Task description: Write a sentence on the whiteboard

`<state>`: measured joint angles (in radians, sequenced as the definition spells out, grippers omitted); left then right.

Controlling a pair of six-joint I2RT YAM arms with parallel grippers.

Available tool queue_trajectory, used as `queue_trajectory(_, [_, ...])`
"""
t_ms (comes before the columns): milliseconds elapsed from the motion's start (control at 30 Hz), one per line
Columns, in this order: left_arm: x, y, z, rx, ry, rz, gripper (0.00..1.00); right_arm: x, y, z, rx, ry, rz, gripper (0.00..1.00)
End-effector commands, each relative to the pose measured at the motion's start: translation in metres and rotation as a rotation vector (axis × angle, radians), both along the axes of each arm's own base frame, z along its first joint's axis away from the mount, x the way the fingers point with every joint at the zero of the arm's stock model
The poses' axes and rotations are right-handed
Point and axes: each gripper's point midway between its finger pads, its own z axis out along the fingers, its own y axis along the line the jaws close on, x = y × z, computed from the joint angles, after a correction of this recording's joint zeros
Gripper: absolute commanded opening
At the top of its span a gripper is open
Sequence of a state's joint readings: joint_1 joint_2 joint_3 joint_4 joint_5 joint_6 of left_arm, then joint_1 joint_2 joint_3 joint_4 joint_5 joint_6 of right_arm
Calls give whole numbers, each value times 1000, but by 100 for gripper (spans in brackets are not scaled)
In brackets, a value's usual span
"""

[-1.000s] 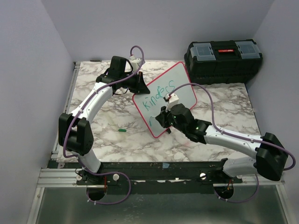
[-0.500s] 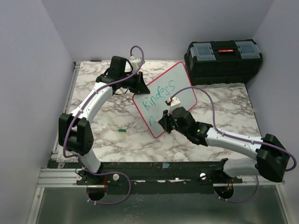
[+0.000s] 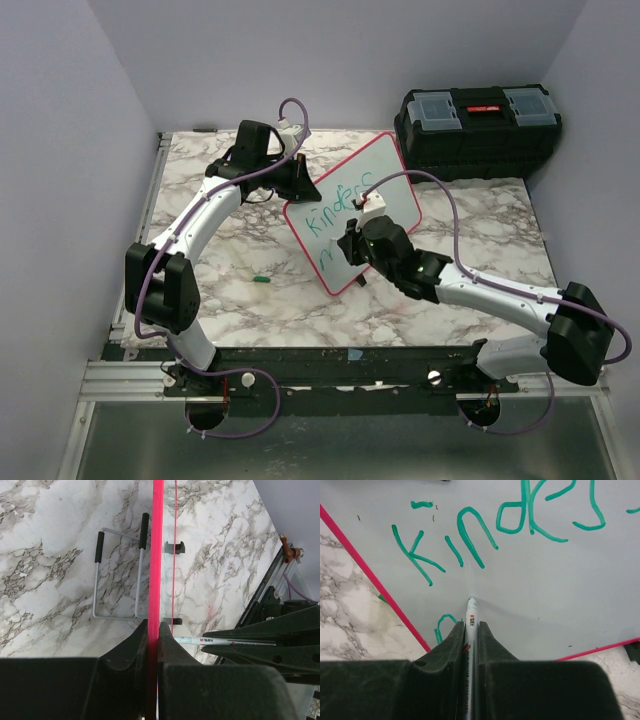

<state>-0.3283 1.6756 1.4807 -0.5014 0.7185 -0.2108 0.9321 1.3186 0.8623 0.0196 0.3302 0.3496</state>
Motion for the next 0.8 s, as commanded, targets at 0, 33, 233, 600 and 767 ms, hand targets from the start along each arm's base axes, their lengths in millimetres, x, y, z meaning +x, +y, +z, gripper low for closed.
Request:
queue_trajectory(0, [9,21,-24,131,-46,48,0,7,-12,-7,-66,-1,-66,1])
queue_trajectory(33, [9,21,-24,131,-46,48,0,7,-13,-11,-71,7,-68,1])
queue_trajectory(233, [9,20,-23,128,-47,48,0,-5,-20,-34,-81,63,-60,1])
queue_trajectory(600, [9,20,-22,122,-49,47,0,-18,-29,-52,-92,111,-52,1])
queue_trajectory(767, [9,20,-23,125,-48,47,0,-11,-26,-19,-27,69,-84,1])
